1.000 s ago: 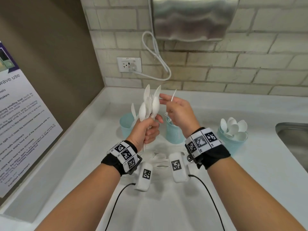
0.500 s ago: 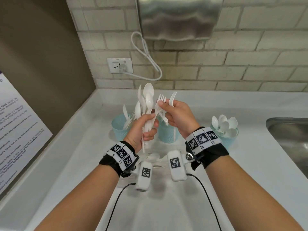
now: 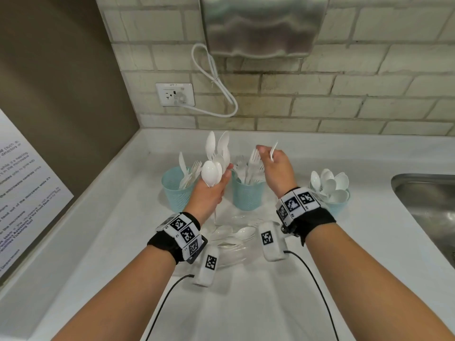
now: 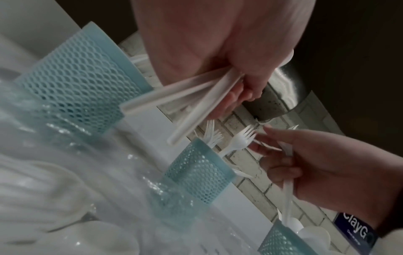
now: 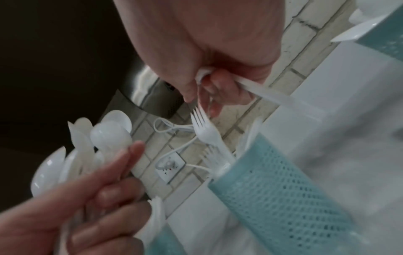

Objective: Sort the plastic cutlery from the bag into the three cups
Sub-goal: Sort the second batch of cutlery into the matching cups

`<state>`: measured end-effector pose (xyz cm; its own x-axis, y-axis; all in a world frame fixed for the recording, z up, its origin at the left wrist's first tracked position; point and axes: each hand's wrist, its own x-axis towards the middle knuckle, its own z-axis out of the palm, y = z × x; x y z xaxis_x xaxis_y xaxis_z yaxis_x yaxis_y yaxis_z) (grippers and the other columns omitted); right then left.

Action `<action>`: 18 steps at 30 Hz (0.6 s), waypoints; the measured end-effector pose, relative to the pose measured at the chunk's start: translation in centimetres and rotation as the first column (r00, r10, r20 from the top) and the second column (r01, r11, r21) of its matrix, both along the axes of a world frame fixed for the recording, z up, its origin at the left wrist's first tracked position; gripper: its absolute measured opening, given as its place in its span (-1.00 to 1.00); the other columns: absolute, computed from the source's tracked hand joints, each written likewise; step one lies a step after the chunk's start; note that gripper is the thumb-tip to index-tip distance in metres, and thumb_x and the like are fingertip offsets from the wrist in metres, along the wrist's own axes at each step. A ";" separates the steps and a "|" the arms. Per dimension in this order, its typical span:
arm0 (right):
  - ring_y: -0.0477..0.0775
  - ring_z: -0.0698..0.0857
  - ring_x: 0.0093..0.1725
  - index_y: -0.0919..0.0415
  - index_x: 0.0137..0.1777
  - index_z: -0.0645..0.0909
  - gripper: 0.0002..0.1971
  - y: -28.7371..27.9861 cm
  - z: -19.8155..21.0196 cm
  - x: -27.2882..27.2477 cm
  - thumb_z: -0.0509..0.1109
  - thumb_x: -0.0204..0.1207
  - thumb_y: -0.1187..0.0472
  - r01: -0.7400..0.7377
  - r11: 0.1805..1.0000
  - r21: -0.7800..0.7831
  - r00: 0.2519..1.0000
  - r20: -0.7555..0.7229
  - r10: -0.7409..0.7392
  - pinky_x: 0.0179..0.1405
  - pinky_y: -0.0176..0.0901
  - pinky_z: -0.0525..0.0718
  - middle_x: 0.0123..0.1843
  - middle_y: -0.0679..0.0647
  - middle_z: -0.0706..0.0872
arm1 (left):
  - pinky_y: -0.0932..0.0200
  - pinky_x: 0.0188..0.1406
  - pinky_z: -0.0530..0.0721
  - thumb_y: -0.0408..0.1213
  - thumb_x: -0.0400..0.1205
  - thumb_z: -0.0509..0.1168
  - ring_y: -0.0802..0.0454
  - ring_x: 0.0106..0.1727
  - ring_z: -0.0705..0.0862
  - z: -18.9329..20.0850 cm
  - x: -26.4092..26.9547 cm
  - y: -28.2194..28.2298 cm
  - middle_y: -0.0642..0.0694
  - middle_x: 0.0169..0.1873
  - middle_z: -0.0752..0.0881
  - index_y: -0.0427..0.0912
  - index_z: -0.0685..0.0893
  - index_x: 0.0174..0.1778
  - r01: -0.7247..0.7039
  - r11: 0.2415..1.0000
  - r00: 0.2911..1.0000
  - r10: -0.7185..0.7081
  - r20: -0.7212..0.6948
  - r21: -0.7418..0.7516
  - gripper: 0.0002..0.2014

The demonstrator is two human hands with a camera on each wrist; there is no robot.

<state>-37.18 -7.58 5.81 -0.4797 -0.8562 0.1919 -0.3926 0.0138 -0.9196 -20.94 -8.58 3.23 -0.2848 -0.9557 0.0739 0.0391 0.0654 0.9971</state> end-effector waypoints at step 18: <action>0.21 0.48 0.34 0.10 0.37 0.55 -0.68 -0.6 -0.3 0.5 0.17 0.68 0.12 -0.054 0.998 0.028 0.988 -0.146 0.057 0.43 -0.10 0.34 0.24 0.21 0.52 | 0.29 -0.62 0.34 -0.16 0.64 0.31 0.13 -0.52 0.35 -0.4 0.9 0.0 -0.04 -0.45 0.46 -0.08 0.49 0.01 -0.022 0.995 0.998 0.026 0.048 -0.096 -0.86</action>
<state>-36.72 -8.19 5.56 -0.3995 -0.8859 0.2357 -0.5240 0.0097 -0.8517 -20.09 -8.62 2.86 -0.2675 -0.9516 0.1512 -0.0128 0.1604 0.9870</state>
